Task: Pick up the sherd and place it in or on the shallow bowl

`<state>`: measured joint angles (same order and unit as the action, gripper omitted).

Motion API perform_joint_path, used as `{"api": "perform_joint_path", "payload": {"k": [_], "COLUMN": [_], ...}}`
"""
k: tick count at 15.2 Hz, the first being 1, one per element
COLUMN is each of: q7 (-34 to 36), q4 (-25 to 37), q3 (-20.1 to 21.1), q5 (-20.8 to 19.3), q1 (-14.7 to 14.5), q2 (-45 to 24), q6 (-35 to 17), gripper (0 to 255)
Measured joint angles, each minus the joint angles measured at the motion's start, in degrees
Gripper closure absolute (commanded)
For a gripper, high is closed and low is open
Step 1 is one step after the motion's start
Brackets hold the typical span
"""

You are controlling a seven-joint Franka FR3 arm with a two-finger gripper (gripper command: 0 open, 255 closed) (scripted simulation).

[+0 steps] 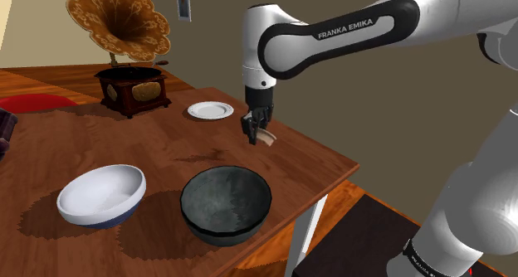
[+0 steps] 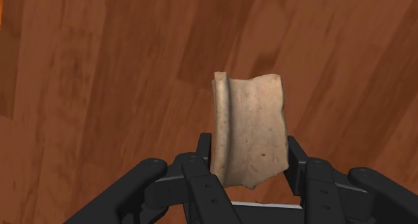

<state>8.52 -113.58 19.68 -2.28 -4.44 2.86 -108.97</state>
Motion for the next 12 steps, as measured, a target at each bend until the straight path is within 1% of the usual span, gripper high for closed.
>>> {"api": "perform_joint_path", "payload": {"k": [12], "q7": [-0.68], "q4": [8.70], "q3": [-0.15], "q5": [0.31], "q1": [0.11], "q2": [0.68], "q6": [9.32], "gripper": [255]}}
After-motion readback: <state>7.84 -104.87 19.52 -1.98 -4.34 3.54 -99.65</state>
